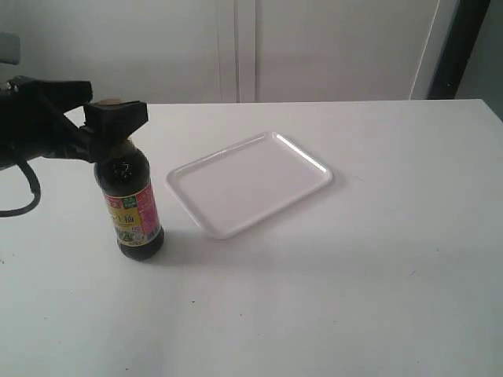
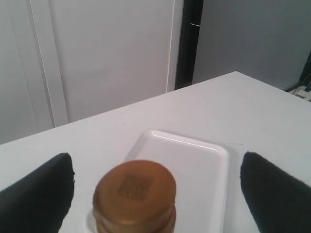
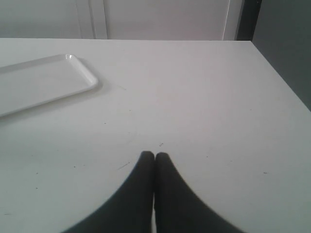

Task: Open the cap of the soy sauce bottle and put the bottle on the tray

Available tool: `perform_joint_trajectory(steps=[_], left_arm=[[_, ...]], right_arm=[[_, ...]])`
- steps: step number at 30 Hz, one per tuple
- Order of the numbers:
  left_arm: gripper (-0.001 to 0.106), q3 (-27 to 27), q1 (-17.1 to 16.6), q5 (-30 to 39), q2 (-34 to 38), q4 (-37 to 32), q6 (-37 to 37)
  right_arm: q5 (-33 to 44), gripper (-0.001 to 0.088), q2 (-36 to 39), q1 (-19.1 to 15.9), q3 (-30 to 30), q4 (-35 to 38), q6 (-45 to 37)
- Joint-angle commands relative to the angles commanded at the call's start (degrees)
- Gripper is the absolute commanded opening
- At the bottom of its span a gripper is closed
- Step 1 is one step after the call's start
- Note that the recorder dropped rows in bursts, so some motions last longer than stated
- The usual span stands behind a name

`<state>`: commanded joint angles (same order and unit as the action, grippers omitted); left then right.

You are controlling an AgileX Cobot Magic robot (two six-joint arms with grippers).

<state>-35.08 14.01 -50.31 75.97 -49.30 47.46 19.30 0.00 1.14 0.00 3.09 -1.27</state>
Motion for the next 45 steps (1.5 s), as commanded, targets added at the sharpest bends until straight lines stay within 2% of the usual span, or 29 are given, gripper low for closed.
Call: perform_joint_trajectory(steps=[5, 16, 45], left_arm=[[0.093, 1.40, 0.00, -2.13, 2.43, 4.06, -2.87], [0.093, 1.73, 0.00, -4.89, 7.61, 6.56, -6.89], [0.093, 1.73, 0.00, -10.07, 17.74, 9.96, -13.58]], right_arm=[[0.00, 0.0000, 0.00, 0.00, 0.00, 0.00, 0.00], [0.00, 0.0000, 0.00, 0.00, 0.00, 0.00, 0.00], [0.00, 0.0000, 0.00, 0.00, 0.00, -0.09, 0.00]])
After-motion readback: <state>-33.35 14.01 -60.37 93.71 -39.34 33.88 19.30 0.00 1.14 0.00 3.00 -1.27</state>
